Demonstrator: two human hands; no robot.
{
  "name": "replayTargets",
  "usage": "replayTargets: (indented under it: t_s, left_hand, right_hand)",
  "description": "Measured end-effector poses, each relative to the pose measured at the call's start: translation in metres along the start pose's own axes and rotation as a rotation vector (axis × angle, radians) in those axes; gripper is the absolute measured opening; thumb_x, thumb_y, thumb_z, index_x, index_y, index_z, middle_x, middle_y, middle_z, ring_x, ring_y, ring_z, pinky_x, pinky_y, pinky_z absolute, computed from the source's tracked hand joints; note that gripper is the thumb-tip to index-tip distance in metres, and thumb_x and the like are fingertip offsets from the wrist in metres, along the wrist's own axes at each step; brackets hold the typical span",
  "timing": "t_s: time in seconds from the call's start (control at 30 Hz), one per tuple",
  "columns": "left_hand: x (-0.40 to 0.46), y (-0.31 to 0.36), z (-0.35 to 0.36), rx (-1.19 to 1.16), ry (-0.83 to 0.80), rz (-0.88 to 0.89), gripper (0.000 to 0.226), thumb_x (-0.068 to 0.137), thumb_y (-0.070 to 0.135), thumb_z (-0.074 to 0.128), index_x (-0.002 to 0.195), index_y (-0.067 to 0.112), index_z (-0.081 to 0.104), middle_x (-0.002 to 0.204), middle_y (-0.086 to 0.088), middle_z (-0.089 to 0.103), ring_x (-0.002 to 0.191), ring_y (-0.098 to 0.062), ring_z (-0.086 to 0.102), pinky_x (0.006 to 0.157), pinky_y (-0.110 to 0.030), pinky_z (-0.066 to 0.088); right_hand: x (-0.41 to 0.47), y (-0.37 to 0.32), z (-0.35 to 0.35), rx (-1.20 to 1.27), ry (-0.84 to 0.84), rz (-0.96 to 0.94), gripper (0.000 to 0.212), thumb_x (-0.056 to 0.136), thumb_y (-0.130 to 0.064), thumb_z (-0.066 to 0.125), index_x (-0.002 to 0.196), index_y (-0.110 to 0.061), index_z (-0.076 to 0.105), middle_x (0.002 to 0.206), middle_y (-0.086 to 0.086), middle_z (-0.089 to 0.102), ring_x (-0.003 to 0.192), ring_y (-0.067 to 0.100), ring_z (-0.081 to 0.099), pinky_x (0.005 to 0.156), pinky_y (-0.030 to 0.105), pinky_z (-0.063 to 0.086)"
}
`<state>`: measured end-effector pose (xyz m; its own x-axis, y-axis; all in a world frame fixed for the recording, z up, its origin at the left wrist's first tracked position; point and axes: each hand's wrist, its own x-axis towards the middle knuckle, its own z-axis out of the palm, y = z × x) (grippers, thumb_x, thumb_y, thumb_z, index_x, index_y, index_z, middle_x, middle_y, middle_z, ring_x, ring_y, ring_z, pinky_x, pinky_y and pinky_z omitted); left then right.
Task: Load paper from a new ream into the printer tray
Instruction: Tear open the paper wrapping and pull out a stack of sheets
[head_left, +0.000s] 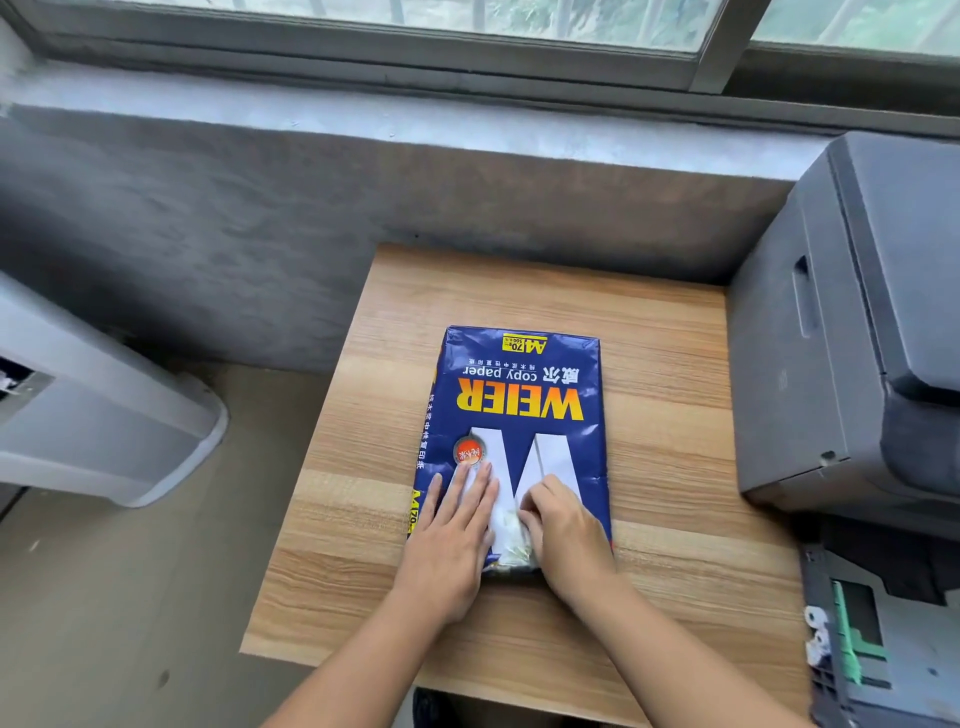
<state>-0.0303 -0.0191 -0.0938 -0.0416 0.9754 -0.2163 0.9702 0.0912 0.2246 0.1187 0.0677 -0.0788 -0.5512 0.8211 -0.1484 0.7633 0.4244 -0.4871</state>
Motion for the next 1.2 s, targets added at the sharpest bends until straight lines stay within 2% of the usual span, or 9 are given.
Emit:
replayTargets:
  t_s: [0.17,0.3,0.43,0.53,0.63,0.77,0.9,1.03,1.2]
  left_hand:
    - [0.001,-0.002,0.001,0.014,-0.047,-0.018,0.057,0.099,0.034,0.026,0.153,0.017,0.013,0.163,0.002,0.009,0.149,-0.022,0.003,0.114,-0.048,0.007]
    - [0.002,-0.003,0.001,0.015,-0.040,-0.006,0.058,0.099,0.037,0.023,0.152,0.017,0.013,0.163,0.002,0.008,0.149,-0.023,0.002,0.114,-0.048,0.005]
    - [0.002,-0.007,0.003,0.008,-0.026,0.015,0.059,0.099,0.039,0.020,0.153,0.018,0.010,0.163,0.003,0.004,0.149,-0.022,-0.003,0.115,-0.047,0.002]
    - [0.003,-0.007,0.000,-0.014,-0.028,0.025,0.061,0.097,0.042,0.012,0.153,0.019,0.008,0.163,0.004,-0.001,0.148,-0.019,-0.008,0.119,-0.046,0.000]
    - [0.002,-0.006,-0.004,-0.035,0.003,0.029,0.060,0.098,0.041,0.012,0.152,0.016,0.013,0.163,0.001,0.005,0.149,-0.019,-0.004,0.121,-0.044,0.002]
    - [-0.004,-0.009,-0.008,0.013,0.064,-0.005,0.058,0.100,0.039,0.019,0.151,0.012,0.017,0.162,-0.005,0.010,0.149,-0.021,-0.002,0.120,-0.045,0.006]
    - [-0.010,-0.013,-0.011,-0.020,0.064,-0.068,0.059,0.100,0.040,0.017,0.152,0.012,0.012,0.163,-0.004,0.005,0.149,-0.020,-0.008,0.121,-0.048,0.007]
    - [-0.012,-0.015,-0.005,0.050,0.015,-0.032,0.062,0.099,0.043,0.012,0.152,0.013,0.002,0.163,-0.004,-0.002,0.148,-0.020,-0.015,0.121,-0.047,0.004]
    - [-0.011,-0.014,-0.003,0.047,0.006,-0.032,0.063,0.099,0.044,0.014,0.152,0.013,0.000,0.163,-0.004,-0.001,0.148,-0.022,-0.012,0.121,-0.049,0.007]
  right_hand:
    - [-0.024,0.007,-0.010,-0.136,-0.017,-0.323,0.006,0.092,-0.019,0.058,0.089,-0.017,0.054,0.095,-0.001,0.059,0.085,0.023,0.059,0.074,0.034,0.049]
    - [-0.090,0.015,-0.001,-0.249,-0.039,-0.571,0.009,0.096,-0.022,0.055,0.096,-0.015,0.061,0.125,0.005,0.066,0.116,0.022,0.061,0.103,0.029,0.039]
    - [-0.131,0.013,0.027,-0.204,-0.065,-0.564,0.015,0.091,-0.007,0.050,0.101,-0.011,0.061,0.130,0.008,0.069,0.124,0.022,0.063,0.103,0.031,0.047]
    - [-0.142,-0.003,0.031,-0.016,-0.070,-0.337,0.014,0.090,-0.026,0.057,0.098,-0.016,0.062,0.140,-0.001,0.062,0.135,0.011,0.052,0.108,0.024,0.041]
    - [-0.133,-0.027,0.017,0.594,0.022,0.324,0.025,0.095,-0.034,0.059,0.119,-0.035,0.055,0.111,-0.018,0.076,0.108,-0.006,0.065,0.090,0.019,0.049]
    - [-0.103,-0.029,0.016,1.051,0.395,0.826,0.049,0.097,-0.016,0.060,0.142,-0.024,0.042,0.087,0.007,0.080,0.079,0.018,0.078,0.080,0.034,0.059]
    - [-0.096,-0.024,0.025,1.048,0.498,0.949,0.045,0.096,-0.010,0.060,0.140,-0.014,0.050,0.094,0.006,0.075,0.071,0.020,0.078,0.077,0.041,0.062]
    - [-0.086,-0.023,0.028,0.905,0.570,0.985,0.025,0.092,-0.017,0.065,0.117,-0.020,0.066,0.075,-0.007,0.076,0.068,0.020,0.076,0.076,0.043,0.061]
    - [-0.080,-0.026,0.027,0.758,0.643,0.974,0.018,0.087,-0.013,0.068,0.104,-0.012,0.072,0.105,0.002,0.068,0.076,0.013,0.069,0.078,0.029,0.050]
